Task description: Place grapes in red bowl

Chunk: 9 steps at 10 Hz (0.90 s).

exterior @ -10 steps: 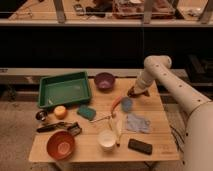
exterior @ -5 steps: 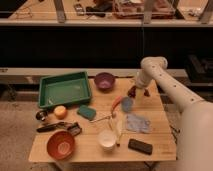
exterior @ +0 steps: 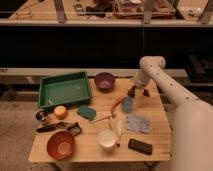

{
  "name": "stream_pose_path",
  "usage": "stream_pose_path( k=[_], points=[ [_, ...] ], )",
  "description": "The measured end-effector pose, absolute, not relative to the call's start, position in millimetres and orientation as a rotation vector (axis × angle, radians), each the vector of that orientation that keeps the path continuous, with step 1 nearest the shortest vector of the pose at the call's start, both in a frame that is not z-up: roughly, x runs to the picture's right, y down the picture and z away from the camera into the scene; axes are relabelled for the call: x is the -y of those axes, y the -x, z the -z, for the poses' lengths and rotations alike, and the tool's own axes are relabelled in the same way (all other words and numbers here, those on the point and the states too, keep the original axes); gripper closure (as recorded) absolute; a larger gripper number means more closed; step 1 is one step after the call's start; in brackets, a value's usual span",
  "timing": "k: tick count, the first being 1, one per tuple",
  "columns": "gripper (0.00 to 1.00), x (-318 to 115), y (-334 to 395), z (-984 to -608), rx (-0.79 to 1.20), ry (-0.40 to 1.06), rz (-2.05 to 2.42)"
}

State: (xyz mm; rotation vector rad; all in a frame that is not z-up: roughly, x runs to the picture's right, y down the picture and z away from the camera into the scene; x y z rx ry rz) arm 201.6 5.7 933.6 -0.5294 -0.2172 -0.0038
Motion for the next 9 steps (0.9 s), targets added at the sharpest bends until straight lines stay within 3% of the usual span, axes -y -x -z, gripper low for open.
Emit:
stream_pose_path(
  k=[9],
  points=[
    [0.20,-26,-221,-958,0.199,0.598,-0.027]
  ],
)
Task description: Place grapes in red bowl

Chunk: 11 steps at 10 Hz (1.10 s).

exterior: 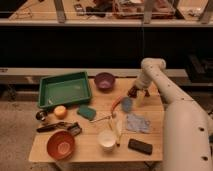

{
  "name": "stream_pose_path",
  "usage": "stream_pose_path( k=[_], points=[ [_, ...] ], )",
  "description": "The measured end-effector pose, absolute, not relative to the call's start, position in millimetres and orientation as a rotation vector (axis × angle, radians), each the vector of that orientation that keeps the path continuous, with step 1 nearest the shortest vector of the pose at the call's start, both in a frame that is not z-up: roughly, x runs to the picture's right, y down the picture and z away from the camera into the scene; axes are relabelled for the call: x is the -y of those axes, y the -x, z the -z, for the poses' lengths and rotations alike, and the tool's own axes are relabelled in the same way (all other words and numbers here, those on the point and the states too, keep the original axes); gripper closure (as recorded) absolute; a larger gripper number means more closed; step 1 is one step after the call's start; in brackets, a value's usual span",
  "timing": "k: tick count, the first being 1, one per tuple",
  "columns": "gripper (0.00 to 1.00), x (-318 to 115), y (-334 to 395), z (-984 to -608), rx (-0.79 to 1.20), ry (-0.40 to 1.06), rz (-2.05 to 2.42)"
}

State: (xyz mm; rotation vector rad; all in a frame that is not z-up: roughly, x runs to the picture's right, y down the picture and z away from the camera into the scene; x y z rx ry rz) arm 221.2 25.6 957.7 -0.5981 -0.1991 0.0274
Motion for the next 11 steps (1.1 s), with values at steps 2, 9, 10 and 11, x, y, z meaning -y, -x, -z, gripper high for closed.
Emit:
stream_pose_path(
  k=[2,9,10,11],
  points=[
    [0.20,-31,-225,-962,0.195,0.607,-0.034],
    [0.43,-41,-223,-972,0.199,0.625,-0.041],
    [0.56,-41,-222,-972,0.200,0.624,-0.040],
    [0.67,-40,-222,-972,0.201,0.623,-0.039]
  ],
)
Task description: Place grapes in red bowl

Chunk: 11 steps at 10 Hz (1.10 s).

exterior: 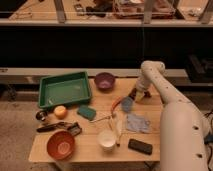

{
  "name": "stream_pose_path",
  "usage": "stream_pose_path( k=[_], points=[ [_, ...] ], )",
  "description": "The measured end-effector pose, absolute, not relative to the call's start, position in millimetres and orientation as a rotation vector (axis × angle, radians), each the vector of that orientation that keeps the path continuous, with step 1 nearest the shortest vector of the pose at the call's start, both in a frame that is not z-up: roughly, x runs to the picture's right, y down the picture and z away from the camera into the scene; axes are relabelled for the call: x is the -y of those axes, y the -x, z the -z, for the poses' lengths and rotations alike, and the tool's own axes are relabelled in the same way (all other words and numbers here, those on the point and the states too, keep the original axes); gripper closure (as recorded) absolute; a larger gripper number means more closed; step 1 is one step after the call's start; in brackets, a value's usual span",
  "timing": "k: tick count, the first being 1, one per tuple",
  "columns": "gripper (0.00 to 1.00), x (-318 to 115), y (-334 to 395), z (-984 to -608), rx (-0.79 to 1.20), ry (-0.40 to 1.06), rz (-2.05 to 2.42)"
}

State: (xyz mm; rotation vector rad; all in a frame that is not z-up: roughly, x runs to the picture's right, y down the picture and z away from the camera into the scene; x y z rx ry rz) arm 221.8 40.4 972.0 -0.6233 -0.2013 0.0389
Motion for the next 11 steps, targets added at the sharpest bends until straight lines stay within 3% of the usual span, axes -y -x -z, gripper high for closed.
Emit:
stream_pose_path(
  k=[2,4,7,11],
  points=[
    [0.87,-38,-221,-968,0.204,0.620,-0.036],
    [0.99,-37,-221,-963,0.204,0.610,-0.031],
    [1.00,-26,-229,-932,0.221,0.554,-0.033],
    [1.00,-7,-243,-857,0.275,0.416,-0.065]
  ],
)
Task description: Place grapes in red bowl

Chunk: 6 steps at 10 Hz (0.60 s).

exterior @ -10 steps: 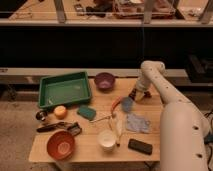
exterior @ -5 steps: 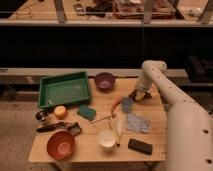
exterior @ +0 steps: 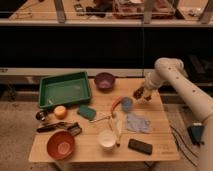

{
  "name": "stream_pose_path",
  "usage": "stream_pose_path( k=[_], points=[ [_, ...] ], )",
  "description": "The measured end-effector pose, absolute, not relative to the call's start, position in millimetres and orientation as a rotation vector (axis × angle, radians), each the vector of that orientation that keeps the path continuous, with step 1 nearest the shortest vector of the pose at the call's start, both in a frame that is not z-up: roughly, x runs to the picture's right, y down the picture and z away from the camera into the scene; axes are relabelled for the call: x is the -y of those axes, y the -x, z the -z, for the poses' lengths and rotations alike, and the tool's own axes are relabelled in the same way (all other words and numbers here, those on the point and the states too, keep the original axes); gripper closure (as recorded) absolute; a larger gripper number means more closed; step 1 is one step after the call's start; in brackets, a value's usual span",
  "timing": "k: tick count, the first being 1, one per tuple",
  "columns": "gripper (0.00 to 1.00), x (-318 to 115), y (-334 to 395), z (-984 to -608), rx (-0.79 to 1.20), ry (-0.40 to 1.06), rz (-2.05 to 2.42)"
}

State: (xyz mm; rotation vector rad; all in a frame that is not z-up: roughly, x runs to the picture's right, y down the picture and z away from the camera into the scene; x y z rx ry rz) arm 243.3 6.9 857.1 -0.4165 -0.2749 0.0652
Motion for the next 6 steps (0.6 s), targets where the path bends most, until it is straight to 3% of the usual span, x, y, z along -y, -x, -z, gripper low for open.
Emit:
stream_pose_path(
  k=[4,6],
  points=[
    [1.00,-2,-246,-753,0.365,0.211,-0.067],
    [1.00,-2,-238,-720,0.498,0.137,-0.044]
  ],
)
